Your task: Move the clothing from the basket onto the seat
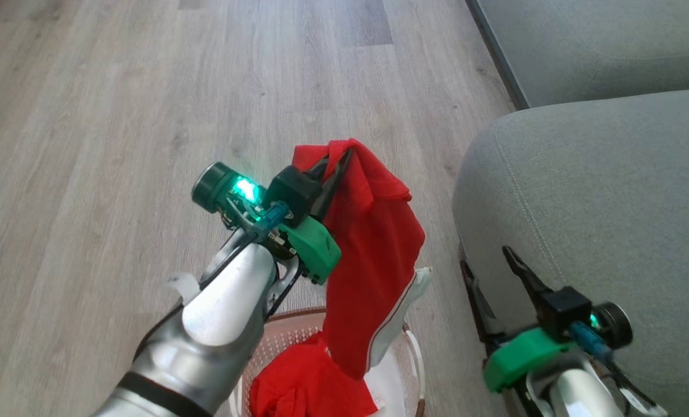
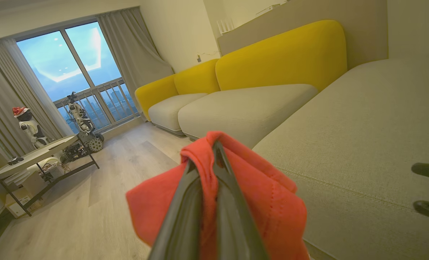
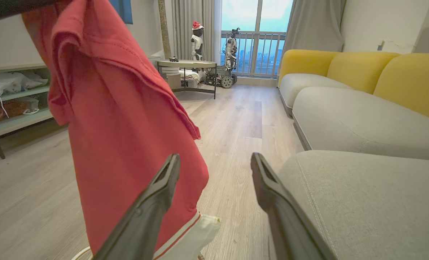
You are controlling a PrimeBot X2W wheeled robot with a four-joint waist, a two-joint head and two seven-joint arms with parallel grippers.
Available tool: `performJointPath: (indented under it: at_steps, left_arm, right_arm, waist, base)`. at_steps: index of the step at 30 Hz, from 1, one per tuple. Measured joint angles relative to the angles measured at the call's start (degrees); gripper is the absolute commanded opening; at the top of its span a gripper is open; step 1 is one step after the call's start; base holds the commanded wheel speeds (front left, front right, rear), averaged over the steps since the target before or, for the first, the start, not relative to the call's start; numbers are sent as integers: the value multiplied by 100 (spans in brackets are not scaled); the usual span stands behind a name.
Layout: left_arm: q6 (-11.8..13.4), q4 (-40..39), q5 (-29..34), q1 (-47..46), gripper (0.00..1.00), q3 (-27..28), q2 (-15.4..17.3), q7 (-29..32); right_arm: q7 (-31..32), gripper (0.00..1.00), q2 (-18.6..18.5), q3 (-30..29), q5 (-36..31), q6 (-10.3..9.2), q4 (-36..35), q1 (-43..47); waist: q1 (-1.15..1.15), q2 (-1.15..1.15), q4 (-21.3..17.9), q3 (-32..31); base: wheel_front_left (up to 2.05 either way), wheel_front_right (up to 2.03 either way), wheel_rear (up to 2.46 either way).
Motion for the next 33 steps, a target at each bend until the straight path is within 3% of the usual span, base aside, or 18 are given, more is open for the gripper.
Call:
performJointPath:
  at_steps: [8,16,24,33]
  left_arm:
    - [56,-183,-109,0,0,-171,-1,-1]
    - [107,-364,-107,-107,0,-264,1,-2]
    - [132,-653,-109,-198,0,-361,1,-8]
    - [204,-988,-303,-198,0,-727,4,-8]
  right_arm:
    - [0,100,-3,241,-264,1,372,-630]
    - [0,100,-89,525,-431,1,1214,-1191]
    - [0,100,-180,1410,-15,1,1871,-1807]
    - [0,100,-204,1828,371,1,2265,-2291]
  waist:
    - [0,0,85,91]
    - [0,0,249,166]
    - [0,0,381,244]
    - [0,0,538,280]
  base:
    - [0,0,0]
    - [0,0,0]
    - [0,0,0]
    - [0,0,0]
